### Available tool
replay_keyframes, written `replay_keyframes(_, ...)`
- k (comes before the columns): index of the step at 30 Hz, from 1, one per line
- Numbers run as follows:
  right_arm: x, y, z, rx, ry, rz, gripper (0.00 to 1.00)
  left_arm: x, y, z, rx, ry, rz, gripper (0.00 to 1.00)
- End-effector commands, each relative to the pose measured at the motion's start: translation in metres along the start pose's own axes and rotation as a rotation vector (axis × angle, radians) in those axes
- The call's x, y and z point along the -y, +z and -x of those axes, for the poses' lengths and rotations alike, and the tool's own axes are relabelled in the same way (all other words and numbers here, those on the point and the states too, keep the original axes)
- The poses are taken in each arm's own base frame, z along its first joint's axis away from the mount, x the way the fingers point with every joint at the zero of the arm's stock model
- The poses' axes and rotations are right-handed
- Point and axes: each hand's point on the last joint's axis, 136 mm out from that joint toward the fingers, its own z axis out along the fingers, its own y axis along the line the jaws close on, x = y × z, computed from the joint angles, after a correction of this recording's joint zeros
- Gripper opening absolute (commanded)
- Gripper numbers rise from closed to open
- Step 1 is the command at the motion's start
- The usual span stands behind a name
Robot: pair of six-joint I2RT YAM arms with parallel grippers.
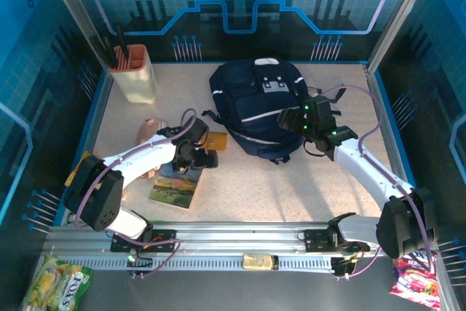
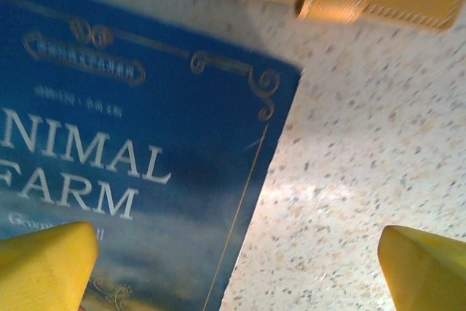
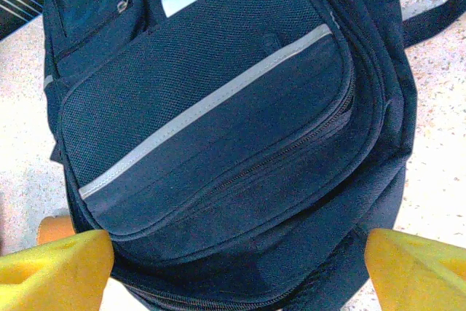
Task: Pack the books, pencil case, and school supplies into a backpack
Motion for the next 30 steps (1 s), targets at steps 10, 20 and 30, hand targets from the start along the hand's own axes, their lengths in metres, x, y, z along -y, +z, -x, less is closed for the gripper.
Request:
replay_keyframes(10,-0.012,0.000,0.010,0.026,-0.006,0.014,0.89,0.040,0.020,-0.010,-0.136,-0.133,-0.203,0.99)
replay_keyframes(20,-0.017,-0.001,0.009,0.025,-0.010,0.026,0.89,0.082,0.022,0.047,-0.065,-0.217,-0.379,0.99)
replay_keyframes(30,-0.046,-0.001,-0.006,-0.028,-0.101,0.077,0.87,0.082,0.004,0.097,0.016,-0.264,-0.461,0.98)
